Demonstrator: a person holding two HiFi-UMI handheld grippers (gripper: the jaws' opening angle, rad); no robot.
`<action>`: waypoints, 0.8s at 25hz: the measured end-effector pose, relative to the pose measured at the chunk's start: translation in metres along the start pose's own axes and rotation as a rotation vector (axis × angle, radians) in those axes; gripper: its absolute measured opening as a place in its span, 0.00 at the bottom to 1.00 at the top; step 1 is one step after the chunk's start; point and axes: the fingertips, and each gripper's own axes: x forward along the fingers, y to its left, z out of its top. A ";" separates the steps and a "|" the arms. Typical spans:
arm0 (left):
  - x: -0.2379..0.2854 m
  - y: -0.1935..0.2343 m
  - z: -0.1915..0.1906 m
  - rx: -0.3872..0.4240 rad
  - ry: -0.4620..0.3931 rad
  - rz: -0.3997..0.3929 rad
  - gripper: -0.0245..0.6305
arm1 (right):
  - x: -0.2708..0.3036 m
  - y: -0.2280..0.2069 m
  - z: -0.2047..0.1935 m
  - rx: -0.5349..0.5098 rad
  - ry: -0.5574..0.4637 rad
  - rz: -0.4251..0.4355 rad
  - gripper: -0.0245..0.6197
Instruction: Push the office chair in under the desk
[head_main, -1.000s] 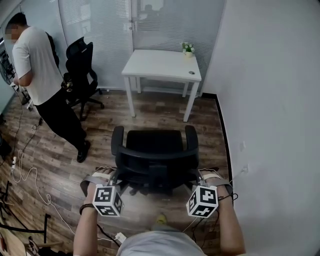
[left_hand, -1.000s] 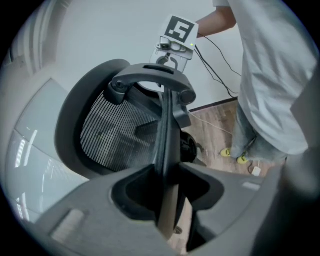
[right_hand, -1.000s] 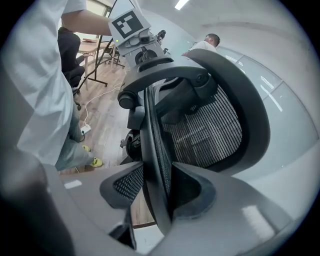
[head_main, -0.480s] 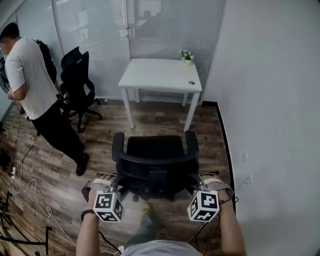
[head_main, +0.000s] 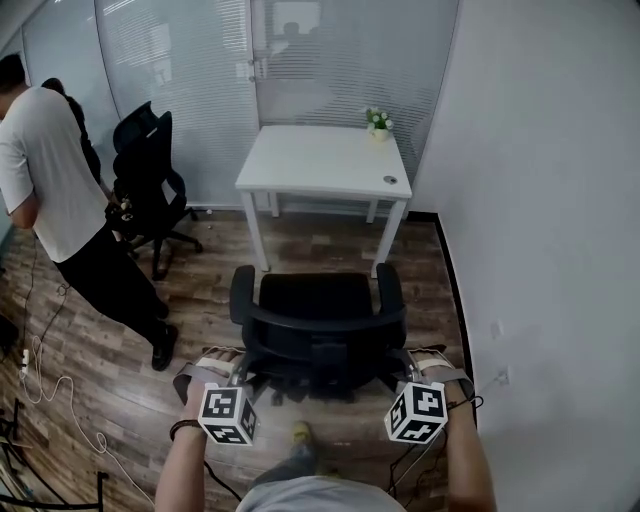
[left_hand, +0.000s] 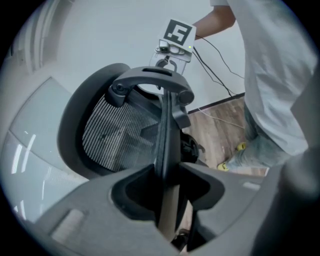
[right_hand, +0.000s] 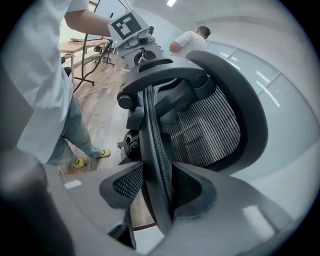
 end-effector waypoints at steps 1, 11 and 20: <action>0.003 0.008 -0.005 0.001 -0.003 0.000 0.27 | 0.005 -0.008 0.003 0.003 0.002 -0.002 0.31; 0.038 0.086 -0.039 0.040 -0.030 -0.002 0.27 | 0.052 -0.076 0.022 0.062 0.037 -0.007 0.31; 0.069 0.131 -0.058 0.055 -0.034 -0.004 0.27 | 0.088 -0.119 0.025 0.066 0.030 -0.011 0.31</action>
